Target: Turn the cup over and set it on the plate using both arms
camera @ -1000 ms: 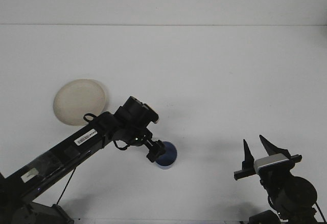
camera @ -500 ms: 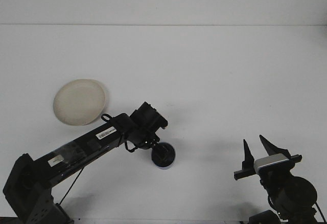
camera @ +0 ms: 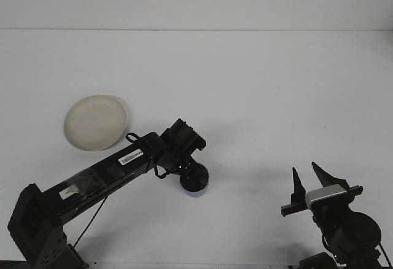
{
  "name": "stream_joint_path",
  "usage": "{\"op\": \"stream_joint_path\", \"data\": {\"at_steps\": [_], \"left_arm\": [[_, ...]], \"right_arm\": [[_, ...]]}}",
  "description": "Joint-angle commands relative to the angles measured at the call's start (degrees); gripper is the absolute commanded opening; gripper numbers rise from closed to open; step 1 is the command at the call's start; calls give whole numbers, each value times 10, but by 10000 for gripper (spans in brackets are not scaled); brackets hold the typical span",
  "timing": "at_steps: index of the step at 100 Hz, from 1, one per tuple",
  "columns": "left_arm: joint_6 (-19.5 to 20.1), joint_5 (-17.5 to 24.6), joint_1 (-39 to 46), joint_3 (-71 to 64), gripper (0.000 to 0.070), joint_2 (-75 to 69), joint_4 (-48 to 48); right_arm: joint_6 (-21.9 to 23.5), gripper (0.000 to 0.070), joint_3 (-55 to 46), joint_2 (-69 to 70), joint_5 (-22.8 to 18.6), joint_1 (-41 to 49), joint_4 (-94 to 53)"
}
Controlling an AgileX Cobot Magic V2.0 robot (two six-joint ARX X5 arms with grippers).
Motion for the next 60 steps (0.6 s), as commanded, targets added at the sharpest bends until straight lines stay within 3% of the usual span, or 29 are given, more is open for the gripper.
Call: {"op": "stream_joint_path", "data": {"at_steps": [1, 26, 60], "left_arm": [[3, -7, 6, 35, 14, 2, -20], [23, -37, 90, 123, 14, -36, -94], [32, -37, 326, 139, 14, -81, -119]], "right_arm": [[4, 317, 1, 0, 0, 1, 5], [4, 318, 1, 0, 0, 1, 5], [4, 317, 1, 0, 0, 1, 5]]}}
